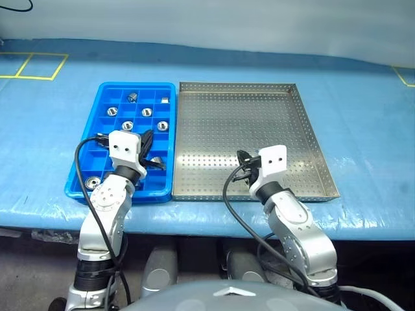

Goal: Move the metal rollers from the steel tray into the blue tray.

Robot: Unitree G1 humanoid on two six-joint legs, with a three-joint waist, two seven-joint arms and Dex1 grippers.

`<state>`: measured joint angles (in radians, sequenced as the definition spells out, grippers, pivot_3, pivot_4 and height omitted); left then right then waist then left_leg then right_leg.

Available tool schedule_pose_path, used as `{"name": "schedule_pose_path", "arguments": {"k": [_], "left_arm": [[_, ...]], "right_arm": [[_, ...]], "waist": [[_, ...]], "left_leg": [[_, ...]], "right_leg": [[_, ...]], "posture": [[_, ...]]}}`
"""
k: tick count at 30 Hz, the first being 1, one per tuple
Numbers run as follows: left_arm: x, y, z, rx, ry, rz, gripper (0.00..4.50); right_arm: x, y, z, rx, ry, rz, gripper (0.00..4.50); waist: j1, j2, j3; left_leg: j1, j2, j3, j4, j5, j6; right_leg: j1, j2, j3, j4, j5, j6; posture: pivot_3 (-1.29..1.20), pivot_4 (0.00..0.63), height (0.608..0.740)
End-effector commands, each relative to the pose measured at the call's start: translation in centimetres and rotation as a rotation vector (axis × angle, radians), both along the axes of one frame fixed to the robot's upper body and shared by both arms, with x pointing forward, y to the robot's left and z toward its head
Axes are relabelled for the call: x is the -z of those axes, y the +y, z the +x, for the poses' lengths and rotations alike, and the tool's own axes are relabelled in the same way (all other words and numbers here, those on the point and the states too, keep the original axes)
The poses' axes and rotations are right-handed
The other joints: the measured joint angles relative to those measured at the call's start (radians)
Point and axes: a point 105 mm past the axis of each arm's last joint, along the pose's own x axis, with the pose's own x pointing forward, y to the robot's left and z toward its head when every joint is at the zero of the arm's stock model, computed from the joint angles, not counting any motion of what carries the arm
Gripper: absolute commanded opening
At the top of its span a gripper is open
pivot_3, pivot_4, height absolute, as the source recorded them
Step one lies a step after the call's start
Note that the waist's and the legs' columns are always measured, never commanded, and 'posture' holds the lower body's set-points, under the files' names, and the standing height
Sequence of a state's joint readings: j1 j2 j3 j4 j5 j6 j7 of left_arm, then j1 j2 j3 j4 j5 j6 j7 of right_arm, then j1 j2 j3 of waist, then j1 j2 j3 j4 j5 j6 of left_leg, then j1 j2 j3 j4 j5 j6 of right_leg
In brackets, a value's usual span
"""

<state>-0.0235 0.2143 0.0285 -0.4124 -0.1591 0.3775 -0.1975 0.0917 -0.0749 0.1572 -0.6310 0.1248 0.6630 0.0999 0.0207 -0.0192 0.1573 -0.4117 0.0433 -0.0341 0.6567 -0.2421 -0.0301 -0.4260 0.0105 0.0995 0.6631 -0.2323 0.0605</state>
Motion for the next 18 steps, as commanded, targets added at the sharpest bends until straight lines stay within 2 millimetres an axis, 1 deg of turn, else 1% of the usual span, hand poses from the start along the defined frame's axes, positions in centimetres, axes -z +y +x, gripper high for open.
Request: {"name": "schedule_pose_path", "arguments": {"k": [1, 6, 9, 13, 15, 18], "left_arm": [[-1.7, -0.4, 0.1, 0.010, -0.071, -0.006, 0.01], [-1.5, 0.0, 0.1, -0.012, -0.064, -0.003, 0.01], [-1.5, 0.6, 0.0, -0.041, -0.063, 0.006, 0.01], [-1.5, 1.0, 0.0, -0.061, -0.063, 0.007, 0.01], [-1.6, 1.2, -0.1, -0.068, -0.068, 0.009, 0.01], [-1.9, 1.5, 0.0, -0.079, -0.077, 0.010, 0.01]], "right_arm": [[-1.5, 0.1, 0.0, -0.010, -0.056, 0.001, 0.00], [-1.5, -0.1, 0.2, -0.011, -0.060, -0.023, 0.00], [-1.6, -0.7, 0.3, 0.000, -0.062, -0.036, 0.00], [-1.8, -1.3, 0.5, 0.016, -0.065, -0.044, 0.00], [-1.7, -1.8, 0.7, 0.043, -0.037, -0.004, 0.00], [-1.9, -2.2, 1.0, 0.057, -0.021, 0.011, 0.00]], "waist": [[0.000, 0.000, 0.000], [-0.001, 0.000, 0.000], [-0.001, 0.000, 0.000], [-0.001, 0.000, 0.000], [0.001, 0.000, 0.000], [0.001, 0.000, 0.000]], "left_leg": [[0.000, 0.000, 0.000, 0.000, 0.000, 0.000], [0.000, 0.000, 0.000, 0.001, 0.000, 0.000], [0.000, 0.000, 0.000, 0.001, 0.000, 0.000], [0.000, 0.000, 0.000, 0.001, 0.000, 0.000], [0.000, 0.000, 0.000, 0.001, 0.000, 0.000], [0.000, 0.000, 0.000, 0.002, 0.000, 0.000]], "right_leg": [[0.000, 0.000, 0.000, 0.000, 0.000, 0.000], [0.000, 0.000, 0.000, 0.000, 0.000, 0.000], [0.000, 0.000, 0.000, 0.000, 0.000, 0.000], [0.000, 0.000, 0.000, 0.000, 0.001, 0.000], [0.001, 0.000, 0.000, 0.000, 0.001, 0.000], [0.001, 0.000, 0.000, 0.001, 0.002, -0.001]], "posture": [[0.14, 0.150, 0.740], [0.14, 0.150, 0.740], [0.15, 0.150, 0.740], [0.15, 0.150, 0.740], [0.16, 0.150, 0.740], [0.16, 0.150, 0.740]]}}
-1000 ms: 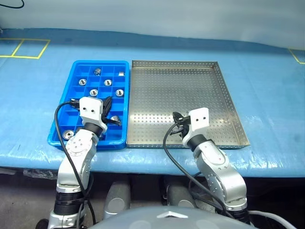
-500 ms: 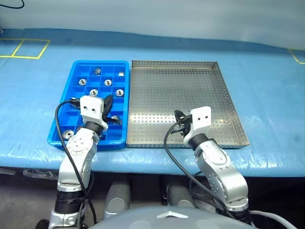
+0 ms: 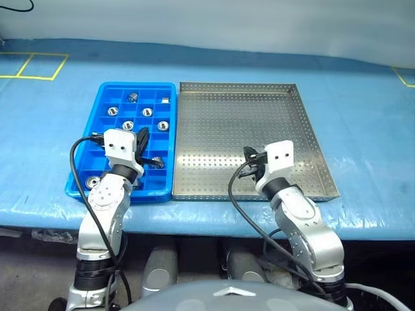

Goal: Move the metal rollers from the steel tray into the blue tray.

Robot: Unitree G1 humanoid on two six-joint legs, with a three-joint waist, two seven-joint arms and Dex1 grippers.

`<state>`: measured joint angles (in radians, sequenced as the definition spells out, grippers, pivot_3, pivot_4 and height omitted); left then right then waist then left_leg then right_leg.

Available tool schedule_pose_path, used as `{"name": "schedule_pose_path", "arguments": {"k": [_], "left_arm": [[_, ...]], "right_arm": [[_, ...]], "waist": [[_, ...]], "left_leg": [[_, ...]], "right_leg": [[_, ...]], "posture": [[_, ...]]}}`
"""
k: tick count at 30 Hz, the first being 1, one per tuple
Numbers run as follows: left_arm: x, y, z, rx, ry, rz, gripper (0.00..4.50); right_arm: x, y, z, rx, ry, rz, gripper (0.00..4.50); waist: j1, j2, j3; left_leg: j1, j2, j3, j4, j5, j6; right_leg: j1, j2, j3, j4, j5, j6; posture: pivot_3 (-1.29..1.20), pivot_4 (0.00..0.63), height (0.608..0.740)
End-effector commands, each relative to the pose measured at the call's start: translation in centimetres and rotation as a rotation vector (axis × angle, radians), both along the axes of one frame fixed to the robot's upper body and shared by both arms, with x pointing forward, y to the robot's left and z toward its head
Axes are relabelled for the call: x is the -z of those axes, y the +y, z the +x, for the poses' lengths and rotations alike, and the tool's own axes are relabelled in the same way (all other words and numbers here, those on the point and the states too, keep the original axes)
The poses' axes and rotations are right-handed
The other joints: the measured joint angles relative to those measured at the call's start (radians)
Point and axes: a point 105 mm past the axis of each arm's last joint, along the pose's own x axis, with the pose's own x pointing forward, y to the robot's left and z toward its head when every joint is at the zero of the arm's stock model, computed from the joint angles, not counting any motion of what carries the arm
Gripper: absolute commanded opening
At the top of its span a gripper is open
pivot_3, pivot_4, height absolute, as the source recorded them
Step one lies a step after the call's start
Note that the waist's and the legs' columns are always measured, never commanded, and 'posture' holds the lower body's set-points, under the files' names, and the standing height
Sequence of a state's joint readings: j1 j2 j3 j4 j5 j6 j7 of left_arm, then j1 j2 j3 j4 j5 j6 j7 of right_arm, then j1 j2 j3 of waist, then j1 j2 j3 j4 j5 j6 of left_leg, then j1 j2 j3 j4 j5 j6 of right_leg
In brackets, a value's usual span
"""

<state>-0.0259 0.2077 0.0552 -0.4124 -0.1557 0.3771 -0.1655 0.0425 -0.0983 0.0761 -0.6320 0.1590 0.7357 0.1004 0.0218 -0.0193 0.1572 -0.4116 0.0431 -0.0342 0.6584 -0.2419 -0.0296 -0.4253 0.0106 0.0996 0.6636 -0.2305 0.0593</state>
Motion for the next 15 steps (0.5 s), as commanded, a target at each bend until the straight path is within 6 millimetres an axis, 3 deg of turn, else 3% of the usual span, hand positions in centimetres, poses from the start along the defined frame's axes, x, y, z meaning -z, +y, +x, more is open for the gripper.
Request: {"name": "schedule_pose_path", "arguments": {"k": [1, 7, 15], "left_arm": [[-1.78, 0.71, -0.13, -0.029, -0.070, 0.017, 0.01], [-2.20, 1.14, 0.08, -0.040, -0.080, 0.020, 0.01], [-2.04, 0.85, -0.03, -0.039, -0.077, 0.006, 0.01]], "right_arm": [[-1.72, -0.56, 0.19, 0.015, -0.045, 0.022, 0.00], [-2.15, -1.28, 0.60, 0.034, -0.060, 0.005, 0.00], [-2.04, -0.45, 0.88, 0.013, -0.060, -0.003, 0.00]], "waist": [[0.000, 0.000, 0.000], [0.001, 0.000, 0.000], [0.001, 0.000, 0.000]], "left_leg": [[0.000, 0.000, 0.000, 0.000, 0.000, 0.000], [0.000, 0.000, 0.000, 0.000, 0.000, 0.000], [0.000, 0.000, 0.000, 0.000, 0.000, 0.000]], "right_leg": [[0.000, 0.000, 0.000, 0.000, 0.000, 0.000], [0.000, 0.000, 0.000, 0.000, 0.000, 0.000], [0.000, 0.000, 0.000, 0.000, 0.000, 0.000]], "posture": [[0.16, 0.150, 0.740], [0.16, 0.150, 0.740], [0.16, 0.150, 0.740]]}}
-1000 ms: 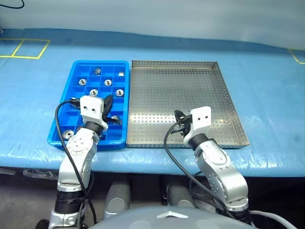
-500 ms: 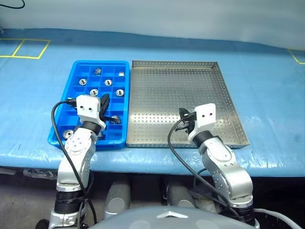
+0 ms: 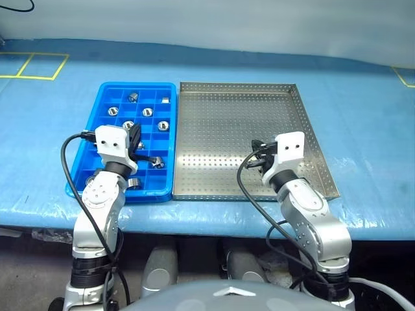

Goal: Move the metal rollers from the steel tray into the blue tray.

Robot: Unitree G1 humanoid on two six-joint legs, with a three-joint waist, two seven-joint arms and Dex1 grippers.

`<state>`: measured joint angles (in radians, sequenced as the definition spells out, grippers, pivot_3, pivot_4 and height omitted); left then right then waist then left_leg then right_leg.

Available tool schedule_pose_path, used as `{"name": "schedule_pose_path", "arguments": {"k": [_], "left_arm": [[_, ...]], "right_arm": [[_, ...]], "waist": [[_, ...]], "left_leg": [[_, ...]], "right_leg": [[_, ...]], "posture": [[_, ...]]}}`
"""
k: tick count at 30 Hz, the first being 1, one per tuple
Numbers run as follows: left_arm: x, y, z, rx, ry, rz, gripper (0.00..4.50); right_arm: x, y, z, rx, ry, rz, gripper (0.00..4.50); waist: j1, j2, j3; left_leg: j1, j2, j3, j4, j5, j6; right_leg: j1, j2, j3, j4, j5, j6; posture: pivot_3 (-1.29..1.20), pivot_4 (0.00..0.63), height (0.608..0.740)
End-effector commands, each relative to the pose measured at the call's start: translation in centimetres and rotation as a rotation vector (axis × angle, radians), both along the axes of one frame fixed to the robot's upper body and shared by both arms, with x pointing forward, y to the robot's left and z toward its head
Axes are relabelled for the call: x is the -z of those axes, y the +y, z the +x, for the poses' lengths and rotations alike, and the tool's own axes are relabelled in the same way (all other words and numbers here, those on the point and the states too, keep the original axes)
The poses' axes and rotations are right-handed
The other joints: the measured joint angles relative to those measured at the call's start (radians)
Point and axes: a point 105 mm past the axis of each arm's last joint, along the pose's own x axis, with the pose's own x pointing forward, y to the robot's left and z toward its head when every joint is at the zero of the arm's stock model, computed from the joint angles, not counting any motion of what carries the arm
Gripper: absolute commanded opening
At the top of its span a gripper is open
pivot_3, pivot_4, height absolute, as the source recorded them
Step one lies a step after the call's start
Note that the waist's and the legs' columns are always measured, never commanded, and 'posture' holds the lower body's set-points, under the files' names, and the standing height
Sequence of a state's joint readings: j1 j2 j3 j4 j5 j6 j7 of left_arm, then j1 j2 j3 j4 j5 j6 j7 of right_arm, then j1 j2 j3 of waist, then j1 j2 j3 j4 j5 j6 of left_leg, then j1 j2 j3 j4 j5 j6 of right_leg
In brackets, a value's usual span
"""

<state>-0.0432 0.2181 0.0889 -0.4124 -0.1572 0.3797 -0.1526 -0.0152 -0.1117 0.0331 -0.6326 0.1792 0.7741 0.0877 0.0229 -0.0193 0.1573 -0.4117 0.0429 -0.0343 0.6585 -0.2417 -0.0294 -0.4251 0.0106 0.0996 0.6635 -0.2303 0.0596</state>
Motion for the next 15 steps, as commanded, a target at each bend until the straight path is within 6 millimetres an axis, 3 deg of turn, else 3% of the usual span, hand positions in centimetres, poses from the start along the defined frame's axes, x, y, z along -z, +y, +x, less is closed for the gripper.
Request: {"name": "schedule_pose_path", "arguments": {"k": [1, 15], "left_arm": [[-1.22, -0.19, -0.35, 0.000, -0.051, -0.003, 0.01], [-1.48, -0.11, -0.37, -0.001, -0.056, 0.007, 0.01]], "right_arm": [[-0.96, 0.54, -0.01, -0.017, -0.040, 0.003, 0.00], [-1.25, 1.36, -0.20, -0.036, -0.058, 0.031, 0.00]], "waist": [[0.000, 0.000, 0.000], [0.000, 0.000, 0.000]], "left_leg": [[0.000, 0.000, 0.000, 0.000, 0.000, 0.000], [0.000, 0.000, 0.000, 0.000, 0.000, 0.000]], "right_leg": [[0.000, 0.000, 0.000, 0.000, 0.000, 0.000], [0.000, 0.000, 0.000, 0.000, 0.000, 0.000]], "posture": [[0.15, 0.150, 0.740], [0.17, 0.150, 0.740]]}}
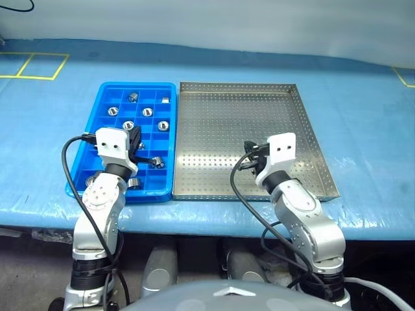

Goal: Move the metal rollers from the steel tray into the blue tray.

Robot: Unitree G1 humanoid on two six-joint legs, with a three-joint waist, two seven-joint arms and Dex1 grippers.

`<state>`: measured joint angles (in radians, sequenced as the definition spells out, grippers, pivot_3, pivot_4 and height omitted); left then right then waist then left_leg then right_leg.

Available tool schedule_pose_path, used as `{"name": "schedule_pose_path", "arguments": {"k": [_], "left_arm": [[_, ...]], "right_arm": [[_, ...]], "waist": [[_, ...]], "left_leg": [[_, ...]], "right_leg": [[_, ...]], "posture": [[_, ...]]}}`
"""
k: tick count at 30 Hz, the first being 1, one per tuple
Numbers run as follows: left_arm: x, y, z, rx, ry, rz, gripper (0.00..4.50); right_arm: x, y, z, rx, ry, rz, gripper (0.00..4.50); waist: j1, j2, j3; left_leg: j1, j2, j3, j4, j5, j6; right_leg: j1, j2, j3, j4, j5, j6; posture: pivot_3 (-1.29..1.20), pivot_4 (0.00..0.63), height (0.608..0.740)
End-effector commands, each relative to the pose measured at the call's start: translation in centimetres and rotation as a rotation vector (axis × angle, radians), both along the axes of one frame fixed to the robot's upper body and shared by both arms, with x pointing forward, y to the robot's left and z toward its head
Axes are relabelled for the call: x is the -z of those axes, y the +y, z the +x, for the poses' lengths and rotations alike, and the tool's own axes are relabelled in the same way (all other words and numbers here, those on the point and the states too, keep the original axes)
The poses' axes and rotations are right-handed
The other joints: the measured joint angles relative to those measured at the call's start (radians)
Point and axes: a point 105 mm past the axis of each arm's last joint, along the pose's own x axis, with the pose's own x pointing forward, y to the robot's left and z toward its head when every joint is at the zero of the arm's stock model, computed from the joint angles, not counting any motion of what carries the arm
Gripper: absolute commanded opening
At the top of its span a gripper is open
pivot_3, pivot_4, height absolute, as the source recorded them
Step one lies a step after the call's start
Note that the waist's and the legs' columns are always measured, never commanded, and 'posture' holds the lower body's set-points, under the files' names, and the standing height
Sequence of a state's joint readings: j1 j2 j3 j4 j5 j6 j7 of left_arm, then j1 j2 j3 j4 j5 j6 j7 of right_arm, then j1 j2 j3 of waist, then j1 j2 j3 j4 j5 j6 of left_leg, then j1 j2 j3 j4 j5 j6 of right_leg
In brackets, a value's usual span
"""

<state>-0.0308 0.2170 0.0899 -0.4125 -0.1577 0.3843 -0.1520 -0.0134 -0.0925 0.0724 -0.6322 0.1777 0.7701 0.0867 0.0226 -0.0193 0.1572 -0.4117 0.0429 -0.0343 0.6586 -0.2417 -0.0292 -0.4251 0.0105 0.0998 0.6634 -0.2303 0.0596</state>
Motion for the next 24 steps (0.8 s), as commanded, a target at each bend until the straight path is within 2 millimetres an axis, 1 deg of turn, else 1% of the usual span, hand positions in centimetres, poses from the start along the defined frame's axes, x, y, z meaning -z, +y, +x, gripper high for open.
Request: {"name": "schedule_pose_path", "arguments": {"k": [1, 10, 24], "left_arm": [[-2.0, -0.3, -0.2, 0.006, -0.074, 0.008, 0.01], [-2.1, -0.2, -0.2, -0.002, -0.083, 0.007, 0.01], [-1.9, -1.3, 0.3, 0.036, -0.077, -0.006, 0.01]], "right_arm": [[-1.3, 0.1, 0.0, 0.002, -0.060, 0.017, 0.00], [-1.3, 0.2, 0.2, -0.003, -0.072, 0.017, 0.00], [-1.3, -0.4, 0.1, 0.023, -0.076, 0.000, 0.00]], "waist": [[0.000, 0.000, 0.000], [0.007, 0.000, 0.000], [0.010, 0.000, 0.000]], "left_leg": [[0.000, 0.000, 0.000, 0.000, 0.000, 0.000], [0.000, 0.000, 0.000, 0.000, 0.000, 0.000], [0.000, 0.000, 0.000, 0.000, 0.000, 0.000]], "right_leg": [[0.000, 0.000, 0.000, 0.000, 0.000, 0.000], [0.000, 0.000, 0.000, 0.000, 0.000, 0.000], [0.000, 0.000, 0.000, 0.000, 0.000, 0.000]], "posture": [[0.17, 0.150, 0.740], [0.19, 0.150, 0.740], [0.15, 0.150, 0.740]]}}
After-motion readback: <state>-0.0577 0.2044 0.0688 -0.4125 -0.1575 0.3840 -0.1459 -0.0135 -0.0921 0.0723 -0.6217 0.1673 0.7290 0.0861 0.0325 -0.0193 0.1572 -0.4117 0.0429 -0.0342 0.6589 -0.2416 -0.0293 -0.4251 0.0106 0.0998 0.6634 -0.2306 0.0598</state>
